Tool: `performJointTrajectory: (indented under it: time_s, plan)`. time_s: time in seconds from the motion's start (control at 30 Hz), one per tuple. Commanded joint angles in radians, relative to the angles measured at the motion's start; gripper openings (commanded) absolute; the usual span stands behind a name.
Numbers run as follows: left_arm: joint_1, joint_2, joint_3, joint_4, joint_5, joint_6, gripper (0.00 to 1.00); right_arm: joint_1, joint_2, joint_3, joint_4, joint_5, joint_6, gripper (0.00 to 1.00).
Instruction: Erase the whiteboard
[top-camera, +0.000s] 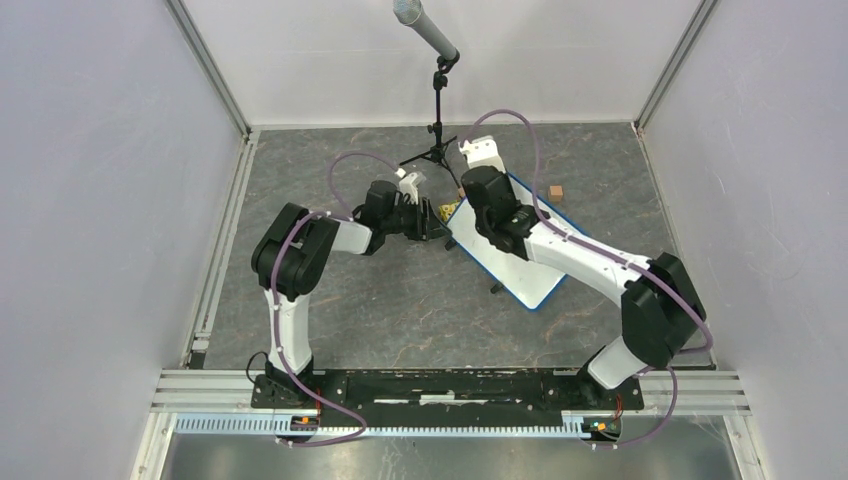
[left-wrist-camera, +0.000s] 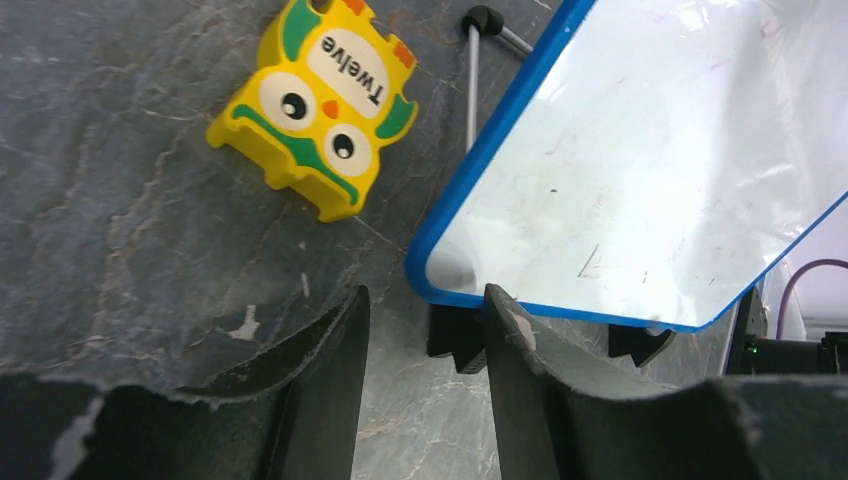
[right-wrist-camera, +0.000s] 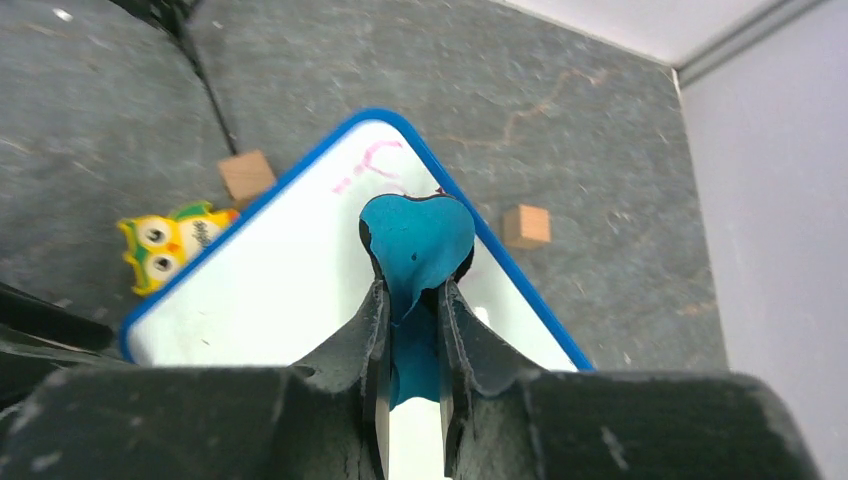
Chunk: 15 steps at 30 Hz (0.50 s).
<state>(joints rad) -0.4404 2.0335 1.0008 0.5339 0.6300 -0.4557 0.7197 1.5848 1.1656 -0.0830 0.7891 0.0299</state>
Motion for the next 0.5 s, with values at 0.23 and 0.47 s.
performJointTrajectory:
  time_s: [0.23,0.47]
  plan:
    - [-0.077,-0.051,-0.039,0.147,0.002,-0.1,0.47,-0.002,-0.238,-0.214,-0.12,0.114,0.083,0.15]
    - [-0.181,-0.058,-0.138,0.305,-0.081,-0.229,0.37,-0.002,-0.406,-0.298,-0.163,0.04,0.15,0.15]
